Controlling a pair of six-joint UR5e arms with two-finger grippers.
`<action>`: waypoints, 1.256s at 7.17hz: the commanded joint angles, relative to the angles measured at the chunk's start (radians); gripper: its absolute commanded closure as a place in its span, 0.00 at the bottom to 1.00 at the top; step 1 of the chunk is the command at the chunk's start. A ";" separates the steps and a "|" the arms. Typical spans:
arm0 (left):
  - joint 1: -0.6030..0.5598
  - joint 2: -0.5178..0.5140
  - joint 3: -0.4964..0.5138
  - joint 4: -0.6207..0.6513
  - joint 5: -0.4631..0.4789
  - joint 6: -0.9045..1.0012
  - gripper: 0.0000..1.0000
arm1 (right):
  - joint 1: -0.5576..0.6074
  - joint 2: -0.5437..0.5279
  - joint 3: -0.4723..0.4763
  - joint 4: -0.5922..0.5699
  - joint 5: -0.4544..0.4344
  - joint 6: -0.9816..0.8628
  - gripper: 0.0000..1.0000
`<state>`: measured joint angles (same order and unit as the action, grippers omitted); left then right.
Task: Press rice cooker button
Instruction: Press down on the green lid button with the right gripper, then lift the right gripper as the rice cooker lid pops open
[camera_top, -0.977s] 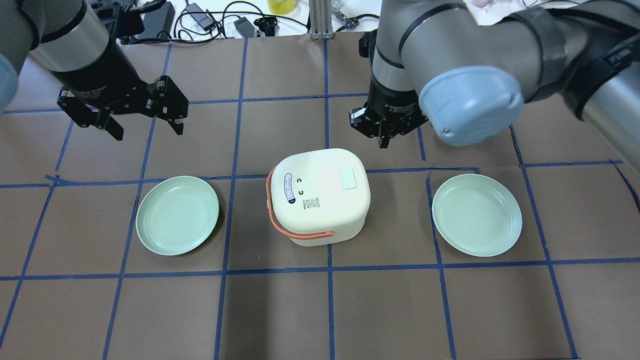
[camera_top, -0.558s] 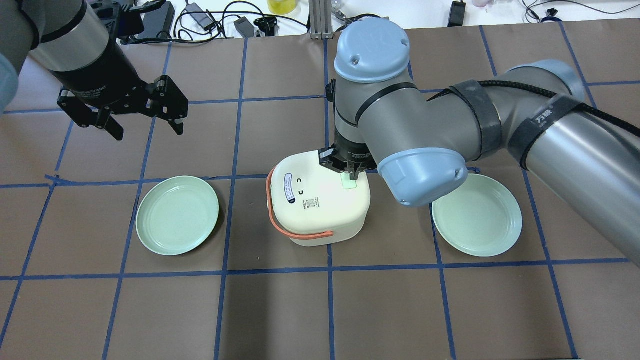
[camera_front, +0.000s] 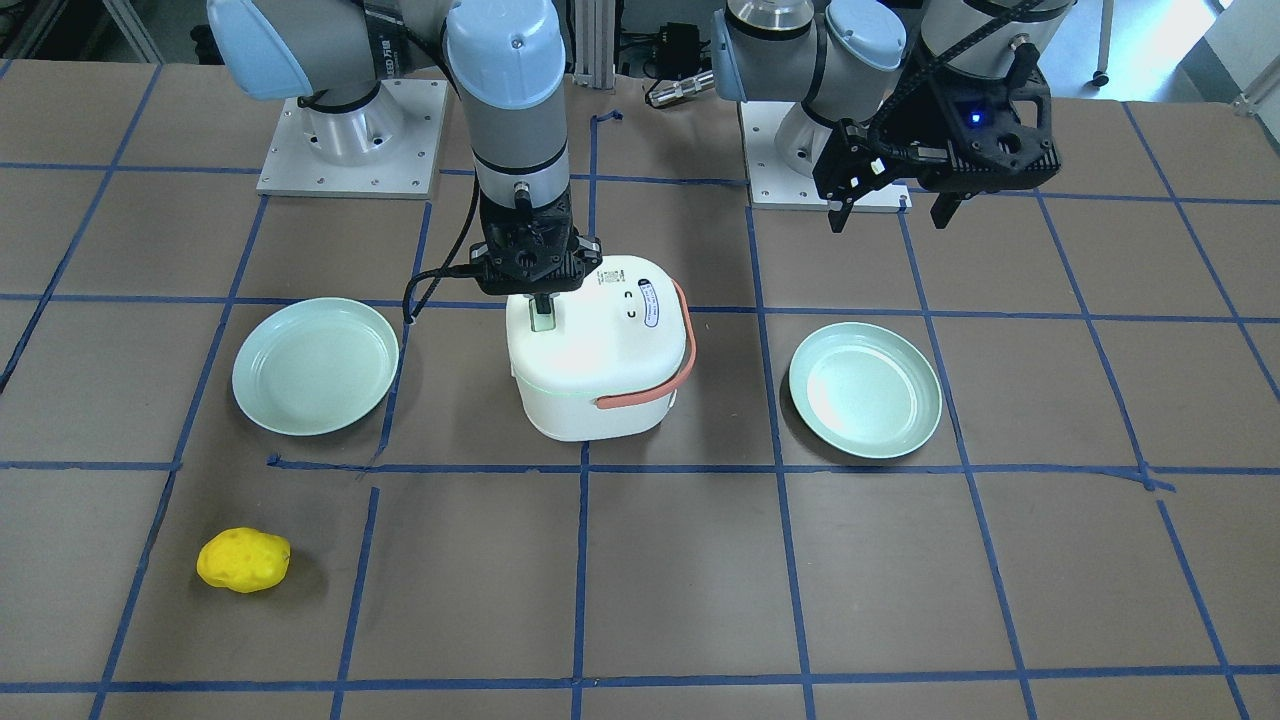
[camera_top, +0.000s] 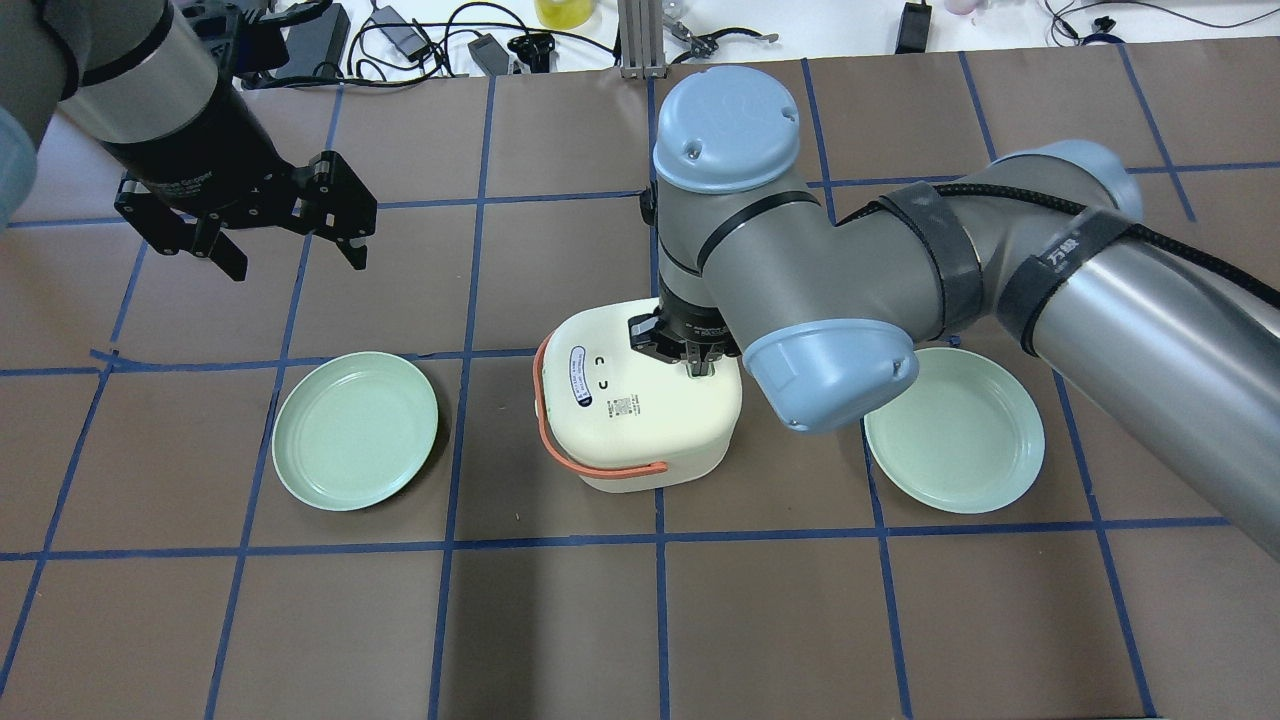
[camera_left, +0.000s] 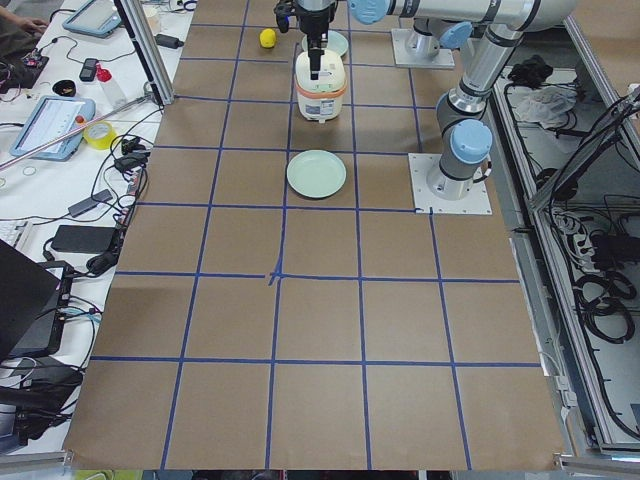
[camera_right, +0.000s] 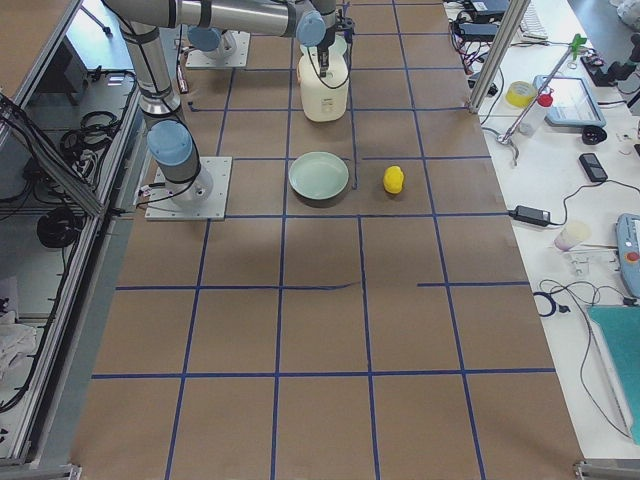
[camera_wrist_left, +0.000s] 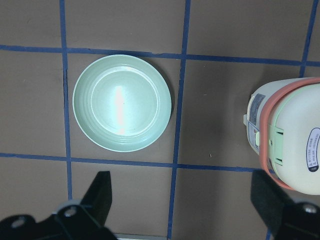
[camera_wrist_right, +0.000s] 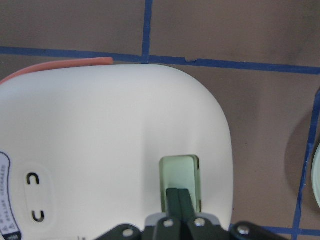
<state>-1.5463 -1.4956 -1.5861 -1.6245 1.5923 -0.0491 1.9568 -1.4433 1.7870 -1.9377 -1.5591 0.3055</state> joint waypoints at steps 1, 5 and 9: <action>0.000 0.000 0.000 0.000 0.000 -0.001 0.00 | 0.001 0.003 -0.012 0.000 -0.007 0.000 0.86; 0.000 0.000 0.000 0.000 0.000 0.000 0.00 | -0.038 -0.022 -0.171 0.173 -0.032 0.017 0.00; 0.000 0.000 0.000 0.000 0.000 -0.001 0.00 | -0.272 -0.022 -0.356 0.381 -0.024 -0.272 0.00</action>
<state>-1.5462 -1.4956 -1.5861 -1.6245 1.5923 -0.0499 1.7607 -1.4649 1.4765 -1.6043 -1.5846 0.1460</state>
